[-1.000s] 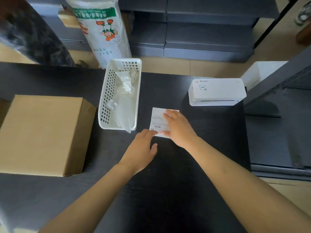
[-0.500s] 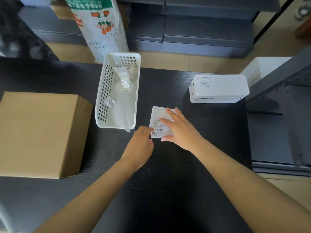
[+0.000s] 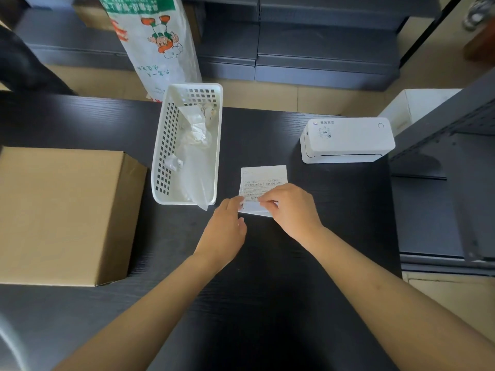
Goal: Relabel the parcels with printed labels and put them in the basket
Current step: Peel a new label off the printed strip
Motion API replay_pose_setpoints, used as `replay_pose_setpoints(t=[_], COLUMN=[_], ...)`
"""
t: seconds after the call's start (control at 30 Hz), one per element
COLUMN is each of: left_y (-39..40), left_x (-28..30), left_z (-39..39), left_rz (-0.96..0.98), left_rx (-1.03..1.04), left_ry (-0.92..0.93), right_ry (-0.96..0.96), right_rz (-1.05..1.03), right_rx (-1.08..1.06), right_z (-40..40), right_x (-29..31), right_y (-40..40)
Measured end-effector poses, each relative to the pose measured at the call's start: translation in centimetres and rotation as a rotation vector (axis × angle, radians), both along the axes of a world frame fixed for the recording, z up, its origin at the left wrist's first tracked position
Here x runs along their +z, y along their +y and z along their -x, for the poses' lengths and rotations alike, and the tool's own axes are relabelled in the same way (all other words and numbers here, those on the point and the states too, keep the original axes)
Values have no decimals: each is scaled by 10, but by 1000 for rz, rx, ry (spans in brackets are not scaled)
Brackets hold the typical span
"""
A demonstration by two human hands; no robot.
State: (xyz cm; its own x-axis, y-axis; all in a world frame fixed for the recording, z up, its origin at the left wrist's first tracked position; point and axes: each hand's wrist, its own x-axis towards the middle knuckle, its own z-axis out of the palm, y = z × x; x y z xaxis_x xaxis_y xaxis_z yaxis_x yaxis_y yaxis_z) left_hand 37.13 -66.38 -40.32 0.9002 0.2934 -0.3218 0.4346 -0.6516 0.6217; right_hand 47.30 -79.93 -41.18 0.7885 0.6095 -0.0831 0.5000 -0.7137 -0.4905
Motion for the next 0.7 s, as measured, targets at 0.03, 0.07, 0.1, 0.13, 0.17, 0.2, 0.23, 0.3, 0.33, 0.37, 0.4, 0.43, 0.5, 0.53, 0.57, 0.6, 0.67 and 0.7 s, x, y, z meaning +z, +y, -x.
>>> replay_pose_setpoints(t=[0.03, 0.07, 0.1, 0.13, 0.17, 0.2, 0.23, 0.3, 0.33, 0.37, 0.4, 0.43, 0.5, 0.53, 0.57, 0.6, 0.67, 0.7], left_y=[0, 0, 0, -1, -2, -2, -3, -4, -5, -5, -6, -5, -4, -3, -3, -3, -4, -5], left_x=[0, 0, 1, 1, 2, 2, 2, 2, 2, 2, 2, 2, 1, 1, 1, 0, 0, 0], left_z=[0, 0, 0, -1, -1, -2, -3, -6, -7, -8, -10, -11, -14, -16, -17, -18, -19, -20], left_rz=[0, 6, 24, 54, 91, 121, 136, 164, 206, 260, 307, 345, 426, 467, 501, 527, 565, 573], left_rx=[3, 16, 43, 81, 121, 154, 176, 208, 234, 267, 304, 340, 402, 427, 449, 466, 489, 493], left_ry=[-8, -19, -30, -39, -46, -53, -58, -59, -59, -55, -45, -35, -23, -14, -2, 8, 15, 13], right_ry=[19, 40, 72, 117, 167, 207, 232, 242, 234, 219, 197, 169, 113, 91, 74, 58, 9, -22], right_rz=[-20, -43, -74, -109, -144, -171, -194, -231, -240, -239, -226, -205, -171, -165, -165, -166, -155, -150], right_rx=[-44, -85, -127, -167, -199, -219, -227, -216, -197, -172, -145, -119, -81, -71, -65, -60, -35, -17], right_z=[1, 1, 1, 0, -1, -1, -2, -2, -1, 0, 1, 3, 5, 6, 7, 7, 8, 7], right_x=[-1, -1, -3, -4, -5, -6, -7, -8, -9, -9, -9, -9, -9, -9, -9, -8, -7, -7], right_y=[1, 2, 3, 2, 2, 1, 0, -2, -3, -4, -5, -5, -6, -6, -6, -6, -7, -8])
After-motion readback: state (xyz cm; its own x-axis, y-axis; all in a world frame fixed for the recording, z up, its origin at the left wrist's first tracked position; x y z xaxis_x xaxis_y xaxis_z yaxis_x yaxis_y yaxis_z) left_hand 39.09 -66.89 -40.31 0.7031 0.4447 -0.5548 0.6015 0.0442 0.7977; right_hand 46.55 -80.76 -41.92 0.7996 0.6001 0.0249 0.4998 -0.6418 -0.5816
